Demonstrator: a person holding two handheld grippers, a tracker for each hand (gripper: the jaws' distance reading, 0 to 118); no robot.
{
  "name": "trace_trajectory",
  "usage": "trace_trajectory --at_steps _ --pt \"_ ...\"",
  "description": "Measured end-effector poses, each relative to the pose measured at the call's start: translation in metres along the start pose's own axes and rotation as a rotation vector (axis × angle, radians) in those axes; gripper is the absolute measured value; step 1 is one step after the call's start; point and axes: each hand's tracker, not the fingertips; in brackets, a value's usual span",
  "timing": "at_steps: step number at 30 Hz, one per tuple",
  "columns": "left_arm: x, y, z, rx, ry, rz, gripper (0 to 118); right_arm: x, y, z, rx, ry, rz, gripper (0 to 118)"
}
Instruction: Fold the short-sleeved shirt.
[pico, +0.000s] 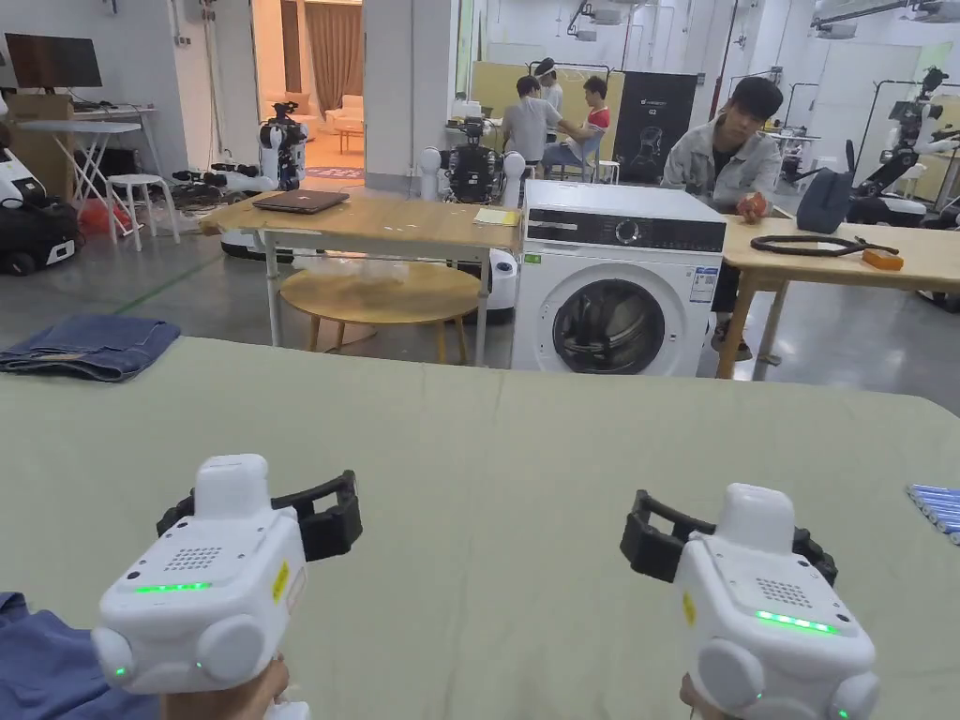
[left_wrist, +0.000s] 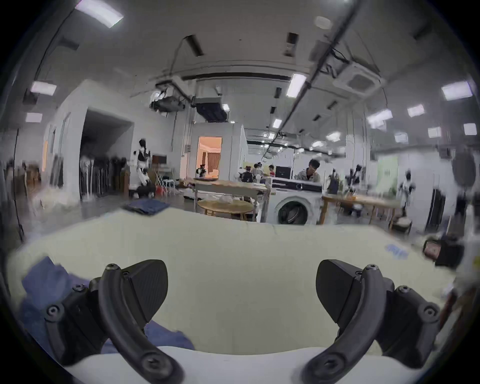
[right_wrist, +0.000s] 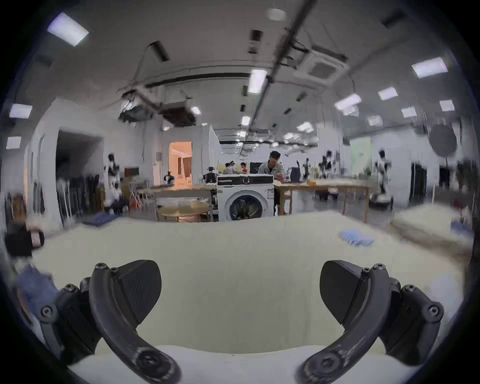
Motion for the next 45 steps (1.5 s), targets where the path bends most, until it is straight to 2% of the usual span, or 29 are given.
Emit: trace_trajectory --at_steps 2,4,5,6,7,8,10,12,13,14,15,16,17,18,19,21,22,23,24,25,27,29,30,36,41,45 --pt "-0.011 0.002 0.0 0.006 -0.029 0.158 114 0.012 0.004 -0.001 -0.004 0.006 -0.173 118" --pt "-0.015 0.004 0.001 0.007 -0.024 0.182 114 0.02 0.007 -0.002 -0.004 0.005 -0.285 118" --pt "-0.011 0.005 0.001 0.004 -0.005 0.14 114 0.022 0.008 -0.002 0.001 -0.002 -0.297 118" --pt "-0.001 0.006 0.001 -0.008 0.044 -0.03 114 0.018 0.009 -0.003 0.002 -0.003 -0.239 118" --pt "0.011 0.006 0.0 -0.016 0.078 -0.223 114 0.01 0.011 -0.005 0.004 -0.008 -0.076 118" --pt "0.025 0.002 -0.001 -0.027 0.117 -0.407 114 -0.001 0.011 -0.007 0.012 -0.016 0.123 118" --pt "0.046 -0.012 -0.003 0.0 0.184 -0.88 114 -0.031 -0.002 -0.009 0.053 -0.049 0.688 118" --pt "0.055 -0.031 -0.006 0.042 0.233 -1.253 114 -0.045 -0.028 -0.007 0.159 -0.079 1.191 118" --pt "0.057 -0.037 -0.007 0.048 0.248 -1.375 114 -0.046 -0.038 -0.008 0.204 -0.101 1.378 118" --pt "0.058 -0.041 -0.008 0.057 0.255 -1.481 113 -0.048 -0.049 -0.007 0.251 -0.119 1.527 118" --pt "0.063 -0.037 0.002 0.058 0.254 -1.541 113 -0.046 -0.055 -0.007 0.295 -0.127 1.629 118" --pt "0.064 -0.037 0.004 0.062 0.254 -1.547 113 -0.046 -0.058 -0.006 0.313 -0.125 1.671 118" --pt "0.065 -0.035 0.005 0.062 0.257 -1.517 113 -0.046 -0.056 -0.003 0.313 -0.112 1.665 118" --pt "0.063 -0.031 0.003 0.058 0.251 -1.467 113 -0.045 -0.053 0.001 0.301 -0.108 1.622 118" --pt "0.058 -0.027 -0.001 0.044 0.239 -1.366 113 -0.047 -0.05 0.003 0.269 -0.09 1.537 118" --pt "0.057 -0.015 0.0 0.003 0.205 -1.12 113 -0.051 -0.038 0.004 0.175 -0.08 1.282 118" --pt "0.054 -0.01 0.0 -0.017 0.188 -0.974 113 -0.047 -0.031 -0.002 0.116 -0.063 1.113 118" --pt "0.051 0.0 0.006 -0.027 0.156 -0.788 113 -0.043 -0.022 -0.002 0.06 -0.036 0.89 118" --pt "0.047 0.003 0.008 -0.027 0.131 -0.689 113 -0.04 -0.017 -0.002 0.032 -0.019 0.776 118" --pt "0.042 0.006 0.01 -0.022 0.103 -0.549 113 -0.035 -0.011 -0.003 -0.011 -0.003 0.617 118" --pt "0.027 0.008 0.003 0.001 0.055 -0.35 113 -0.022 -0.006 -0.007 -0.049 0.01 0.372 118" --pt "0.022 0.007 0.004 0.03 0.045 -0.24 113 -0.017 -0.006 -0.006 -0.042 -0.009 0.242 118" --pt "0.021 0.006 0.004 0.049 0.05 -0.224 113 -0.016 -0.007 -0.004 -0.037 -0.01 0.206 118" --pt "0.024 0.001 0.008 0.071 0.034 -0.226 113 -0.013 -0.01 -0.001 -0.006 -0.005 0.233 118" --pt "0.027 0.003 0.006 0.064 0.053 -0.239 113 -0.014 -0.009 0.0 -0.005 -0.011 0.203 118" --pt "0.03 0.004 0.007 0.048 0.047 -0.255 113 -0.02 -0.012 0.004 -0.004 -0.021 0.243 118"
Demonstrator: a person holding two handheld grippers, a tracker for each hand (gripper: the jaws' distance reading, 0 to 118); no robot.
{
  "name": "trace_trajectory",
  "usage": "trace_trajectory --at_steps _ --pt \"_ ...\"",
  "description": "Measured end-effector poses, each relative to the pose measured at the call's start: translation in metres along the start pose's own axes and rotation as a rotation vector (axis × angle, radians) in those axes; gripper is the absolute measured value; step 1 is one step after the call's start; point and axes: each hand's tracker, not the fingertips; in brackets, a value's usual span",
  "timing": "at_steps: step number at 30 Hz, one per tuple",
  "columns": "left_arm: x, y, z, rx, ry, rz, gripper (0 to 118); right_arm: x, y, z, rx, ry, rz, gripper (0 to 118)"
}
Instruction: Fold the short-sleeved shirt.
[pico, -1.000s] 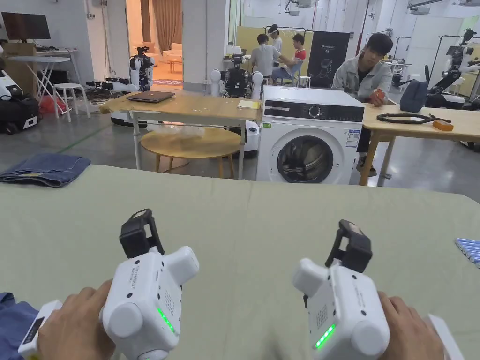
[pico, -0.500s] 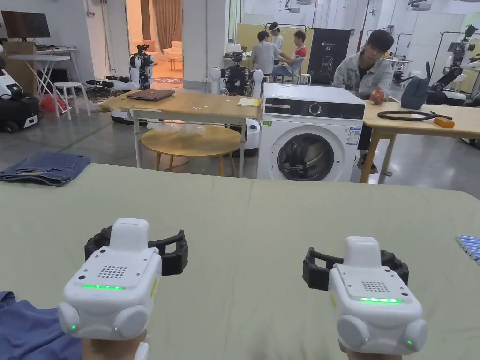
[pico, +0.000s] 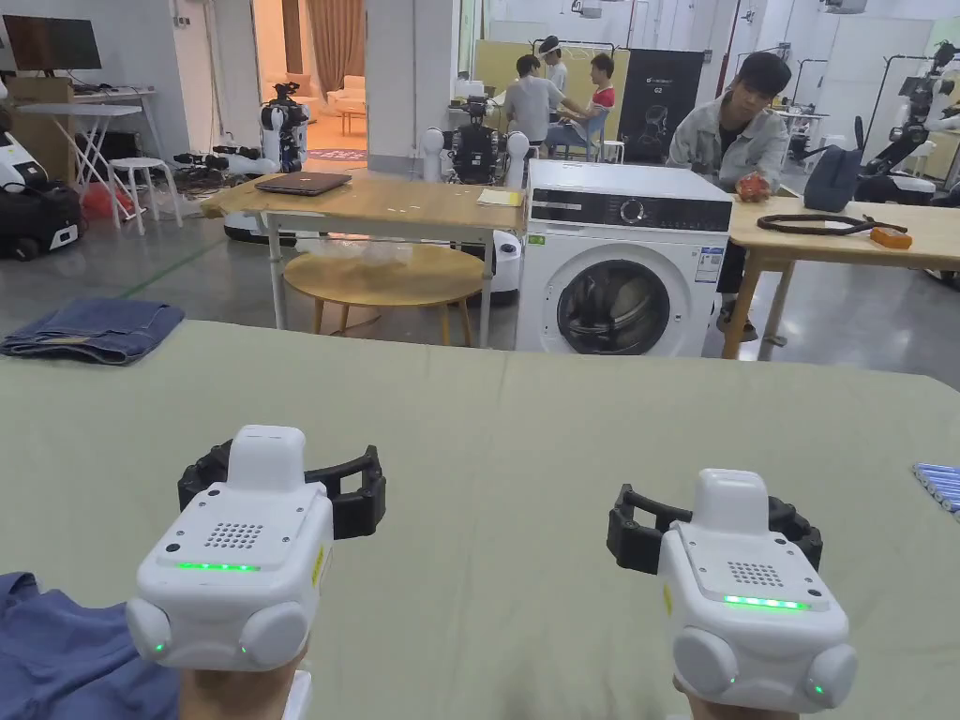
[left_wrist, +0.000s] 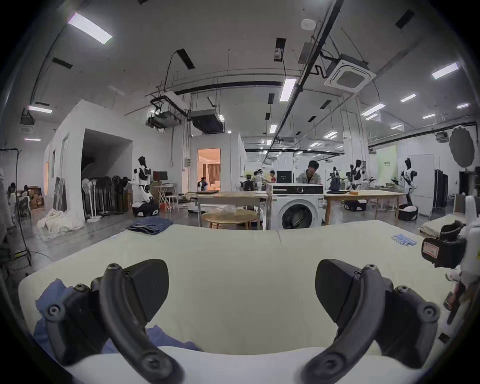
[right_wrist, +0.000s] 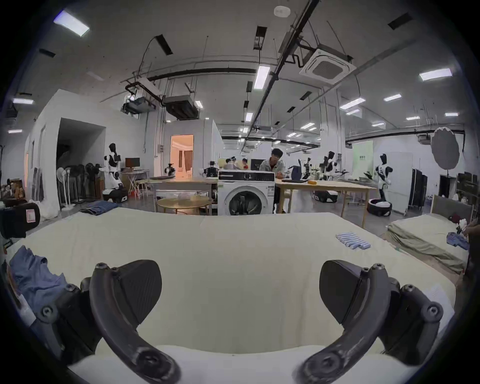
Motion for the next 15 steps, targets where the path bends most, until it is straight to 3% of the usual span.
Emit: trace_trajectory --at_steps 2,4,6,9,15 --pt "0.003 0.001 0.004 0.01 -0.006 -0.007 101 -0.003 -0.002 0.003 0.006 0.0 0.009 113" --pt "0.007 0.002 0.003 0.009 0.009 -0.026 60 -0.006 -0.003 0.006 0.028 -0.01 0.027 69" --pt "0.009 0.002 0.004 0.002 0.018 -0.04 14 -0.007 -0.003 0.007 0.034 -0.018 0.041 7" --pt "0.01 0.001 0.008 0.01 0.027 -0.036 0 -0.006 -0.002 0.015 0.059 0.001 0.014 0" --pt "0.004 0.0 0.009 -0.009 0.026 0.022 0 -0.006 0.001 0.02 0.046 0.006 0.013 0"
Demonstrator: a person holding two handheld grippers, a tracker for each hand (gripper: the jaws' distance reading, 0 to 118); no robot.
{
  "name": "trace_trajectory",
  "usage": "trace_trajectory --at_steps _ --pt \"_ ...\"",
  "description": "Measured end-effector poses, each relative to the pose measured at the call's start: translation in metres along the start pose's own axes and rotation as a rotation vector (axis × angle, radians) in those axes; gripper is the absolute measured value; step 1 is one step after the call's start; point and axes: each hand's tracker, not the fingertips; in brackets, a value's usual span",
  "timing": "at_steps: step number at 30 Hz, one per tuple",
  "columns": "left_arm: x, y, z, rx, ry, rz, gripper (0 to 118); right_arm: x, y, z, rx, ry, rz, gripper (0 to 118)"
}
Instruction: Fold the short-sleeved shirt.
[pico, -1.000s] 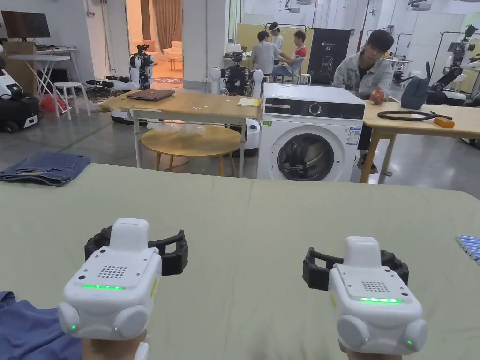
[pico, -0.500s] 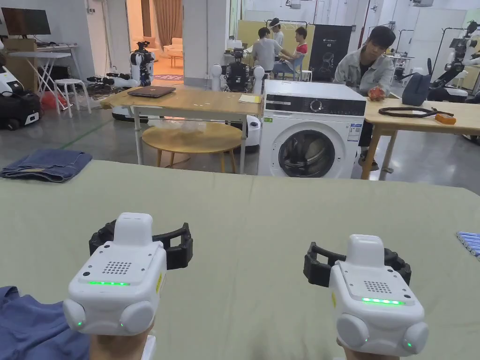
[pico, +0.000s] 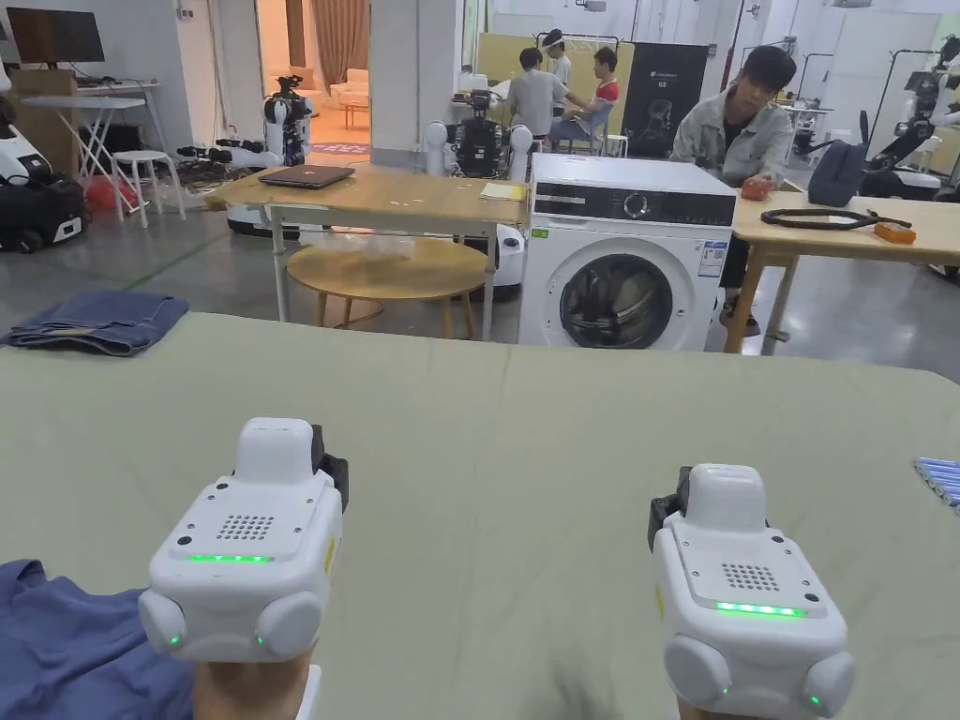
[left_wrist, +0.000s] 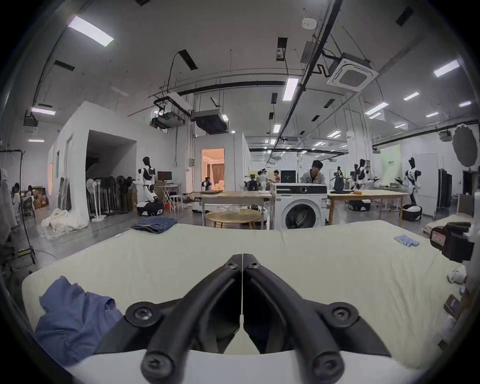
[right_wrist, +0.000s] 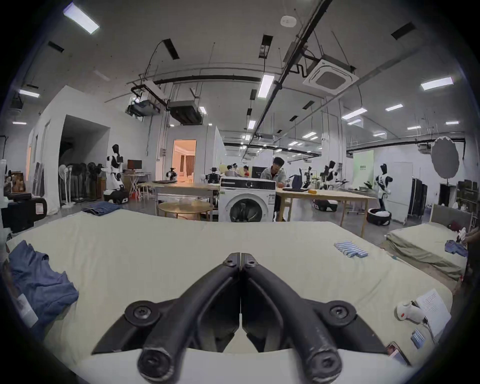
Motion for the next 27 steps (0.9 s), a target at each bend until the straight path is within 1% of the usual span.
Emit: trace_trajectory --at_steps 4,9,14,16,21,24,27 --pt "-0.011 -0.001 0.003 -0.019 0.024 0.013 0 0.0 -0.001 0.0 -0.021 -0.001 -0.032 0" --pt "-0.04 0.001 0.019 -0.017 0.079 -0.038 0 -0.017 0.002 -0.001 -0.039 0.047 -0.021 0" --pt "-0.083 0.008 0.039 -0.025 0.143 -0.072 0 -0.058 0.014 0.001 -0.025 0.109 -0.024 0" --pt "-0.105 0.011 0.048 -0.035 0.183 -0.076 0 -0.079 0.016 0.0 -0.019 0.159 -0.028 0" --pt "-0.162 0.013 0.067 -0.07 0.297 -0.084 0 -0.132 0.016 -0.002 -0.029 0.254 -0.006 0" --pt "-0.198 0.009 0.075 -0.126 0.349 -0.07 0 -0.158 0.012 -0.003 -0.051 0.299 -0.007 0" --pt "-0.233 0.003 0.08 -0.224 0.372 -0.039 0 -0.18 0.007 -0.004 -0.073 0.339 0.014 0"
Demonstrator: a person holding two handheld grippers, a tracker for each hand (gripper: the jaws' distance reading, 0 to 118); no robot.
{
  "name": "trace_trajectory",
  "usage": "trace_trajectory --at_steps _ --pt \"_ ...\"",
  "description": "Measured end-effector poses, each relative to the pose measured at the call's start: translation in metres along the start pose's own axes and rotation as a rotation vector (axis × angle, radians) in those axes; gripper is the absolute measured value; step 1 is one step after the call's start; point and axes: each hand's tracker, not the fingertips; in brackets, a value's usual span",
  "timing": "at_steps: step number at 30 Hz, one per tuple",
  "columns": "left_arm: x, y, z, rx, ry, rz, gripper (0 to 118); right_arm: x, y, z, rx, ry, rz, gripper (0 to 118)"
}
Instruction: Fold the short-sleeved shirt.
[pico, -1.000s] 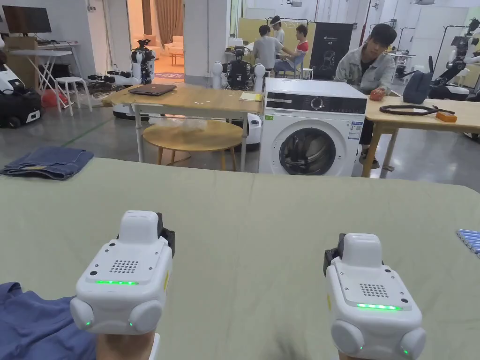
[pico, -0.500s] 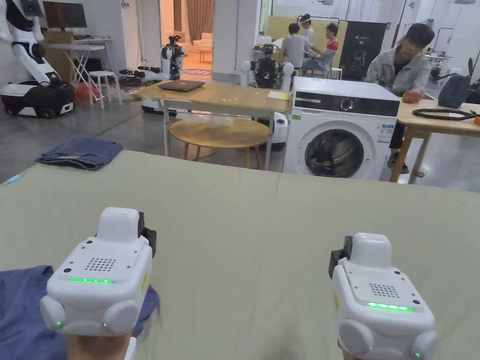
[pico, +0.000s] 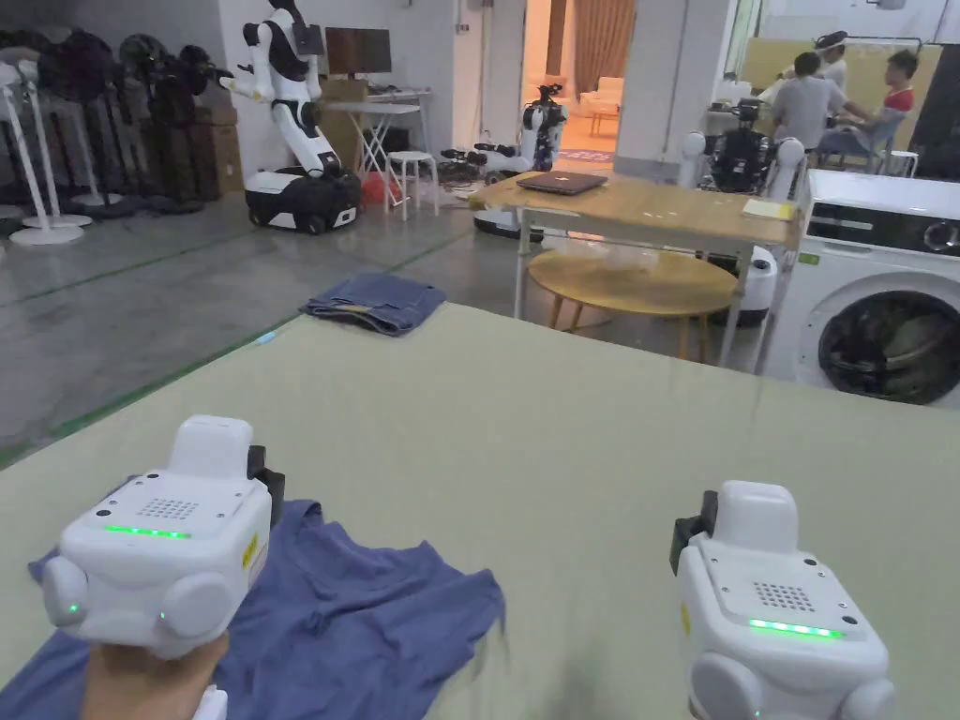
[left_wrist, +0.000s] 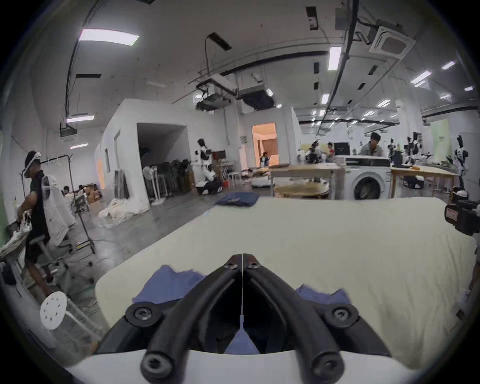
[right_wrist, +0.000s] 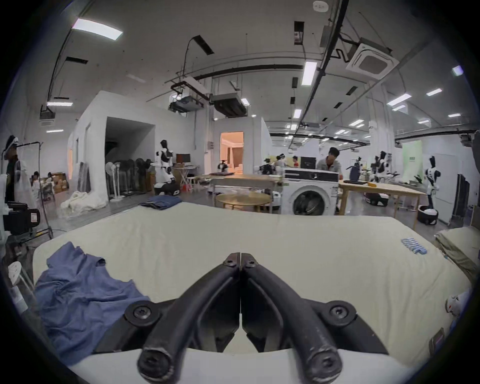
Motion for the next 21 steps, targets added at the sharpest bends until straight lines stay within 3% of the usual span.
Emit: trace_trajectory --at_steps 10,11,12,14,17,21 --pt "-0.053 -0.051 -0.072 -0.532 -0.173 0.11 0 -0.032 -0.011 -0.016 -0.069 0.07 0.029 0" --pt "-0.052 -0.056 -0.079 -0.575 -0.181 0.105 8 -0.031 -0.011 -0.016 -0.075 0.071 0.032 0" --pt "-0.045 -0.059 -0.077 -0.61 -0.192 0.1 34 -0.031 -0.012 -0.016 -0.08 0.07 0.036 0" --pt "-0.04 -0.069 -0.087 -0.666 -0.209 0.091 43 -0.029 -0.015 -0.018 -0.088 0.067 0.042 0" --pt "-0.031 -0.084 -0.096 -0.734 -0.204 0.096 75 -0.024 -0.019 -0.019 -0.103 0.058 0.05 0" --pt "-0.019 -0.105 -0.106 -0.829 -0.148 0.049 79 -0.019 -0.024 -0.02 -0.124 0.047 0.06 0"
